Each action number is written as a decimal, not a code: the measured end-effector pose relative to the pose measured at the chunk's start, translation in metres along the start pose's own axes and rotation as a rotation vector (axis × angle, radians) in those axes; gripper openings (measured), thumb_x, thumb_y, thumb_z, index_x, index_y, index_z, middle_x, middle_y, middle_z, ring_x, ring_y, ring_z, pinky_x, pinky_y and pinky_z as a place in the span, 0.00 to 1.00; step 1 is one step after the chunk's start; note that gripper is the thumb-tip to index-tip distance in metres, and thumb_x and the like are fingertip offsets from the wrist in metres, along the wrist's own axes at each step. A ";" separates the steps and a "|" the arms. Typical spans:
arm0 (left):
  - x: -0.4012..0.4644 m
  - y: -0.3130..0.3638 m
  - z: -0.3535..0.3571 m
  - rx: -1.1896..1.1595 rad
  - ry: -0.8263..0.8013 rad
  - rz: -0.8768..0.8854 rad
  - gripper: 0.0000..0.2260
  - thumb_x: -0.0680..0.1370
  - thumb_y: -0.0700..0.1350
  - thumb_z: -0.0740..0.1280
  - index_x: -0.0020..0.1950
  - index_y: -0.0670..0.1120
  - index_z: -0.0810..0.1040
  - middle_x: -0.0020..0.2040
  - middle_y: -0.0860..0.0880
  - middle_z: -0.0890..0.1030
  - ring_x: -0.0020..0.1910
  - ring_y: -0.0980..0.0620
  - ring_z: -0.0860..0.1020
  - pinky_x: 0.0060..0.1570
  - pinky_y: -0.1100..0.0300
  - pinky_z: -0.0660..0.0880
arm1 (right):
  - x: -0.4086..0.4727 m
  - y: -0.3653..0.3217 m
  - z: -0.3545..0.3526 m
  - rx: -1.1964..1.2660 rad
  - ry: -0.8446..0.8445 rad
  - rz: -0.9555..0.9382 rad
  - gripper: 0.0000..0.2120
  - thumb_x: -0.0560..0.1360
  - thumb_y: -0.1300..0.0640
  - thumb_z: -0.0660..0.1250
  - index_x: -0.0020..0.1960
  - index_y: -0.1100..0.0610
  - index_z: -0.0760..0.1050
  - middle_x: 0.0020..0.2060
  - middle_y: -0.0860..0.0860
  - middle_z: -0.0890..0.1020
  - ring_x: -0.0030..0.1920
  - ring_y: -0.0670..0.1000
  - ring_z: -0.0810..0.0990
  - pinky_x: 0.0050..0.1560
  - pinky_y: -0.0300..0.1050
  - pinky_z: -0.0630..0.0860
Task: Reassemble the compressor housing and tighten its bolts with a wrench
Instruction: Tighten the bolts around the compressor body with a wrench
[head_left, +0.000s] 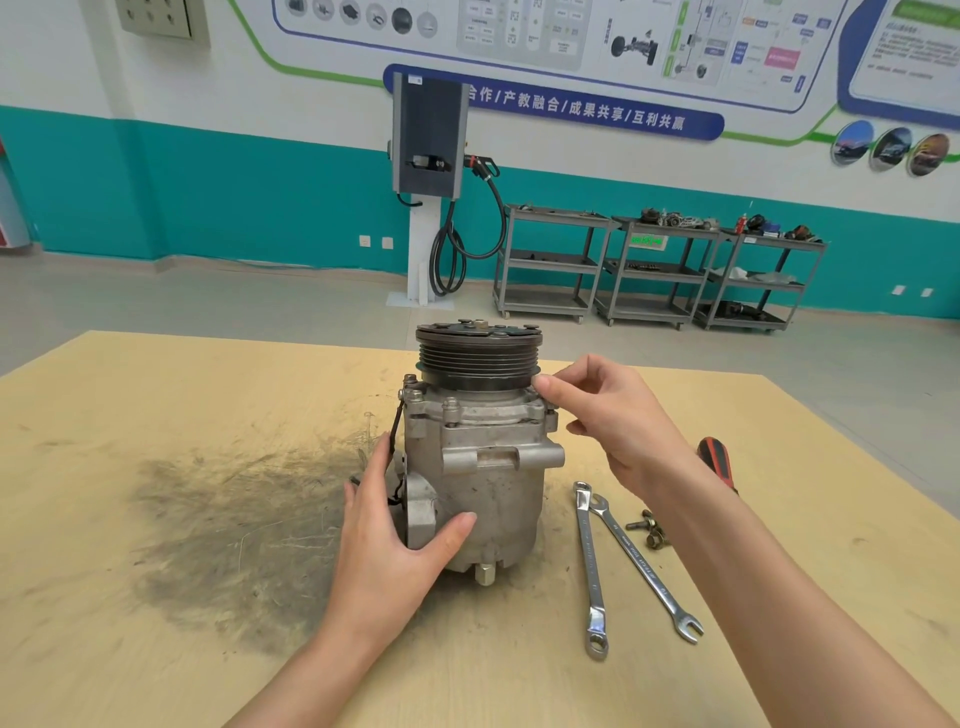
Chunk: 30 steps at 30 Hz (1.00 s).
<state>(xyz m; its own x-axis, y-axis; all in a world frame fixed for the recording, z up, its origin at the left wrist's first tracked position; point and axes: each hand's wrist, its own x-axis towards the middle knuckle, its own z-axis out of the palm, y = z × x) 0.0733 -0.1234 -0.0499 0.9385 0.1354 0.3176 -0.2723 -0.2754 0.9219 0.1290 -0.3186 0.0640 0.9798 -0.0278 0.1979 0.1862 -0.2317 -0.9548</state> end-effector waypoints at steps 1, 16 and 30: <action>0.000 0.000 0.000 0.001 -0.001 0.001 0.50 0.62 0.66 0.72 0.79 0.58 0.53 0.77 0.58 0.62 0.79 0.48 0.55 0.75 0.40 0.58 | 0.000 0.000 -0.002 0.003 -0.020 0.007 0.08 0.73 0.53 0.73 0.41 0.54 0.76 0.35 0.45 0.81 0.38 0.43 0.76 0.40 0.41 0.70; 0.000 0.000 0.000 0.028 0.013 -0.012 0.50 0.63 0.66 0.73 0.79 0.59 0.53 0.77 0.59 0.62 0.79 0.49 0.55 0.75 0.40 0.59 | -0.002 0.003 -0.004 0.049 -0.015 0.014 0.05 0.75 0.53 0.71 0.46 0.55 0.81 0.39 0.45 0.83 0.41 0.41 0.79 0.42 0.41 0.72; 0.000 0.001 0.000 0.017 0.002 -0.016 0.52 0.61 0.69 0.72 0.79 0.58 0.52 0.78 0.58 0.62 0.79 0.48 0.54 0.75 0.41 0.58 | 0.000 0.001 -0.007 -0.135 0.009 -0.088 0.04 0.77 0.55 0.68 0.44 0.53 0.79 0.40 0.49 0.83 0.42 0.46 0.78 0.43 0.41 0.74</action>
<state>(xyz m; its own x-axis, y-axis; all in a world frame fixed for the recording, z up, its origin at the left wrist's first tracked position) 0.0727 -0.1238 -0.0494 0.9423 0.1412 0.3036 -0.2541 -0.2891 0.9230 0.1283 -0.3255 0.0647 0.9595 -0.0099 0.2815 0.2590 -0.3618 -0.8955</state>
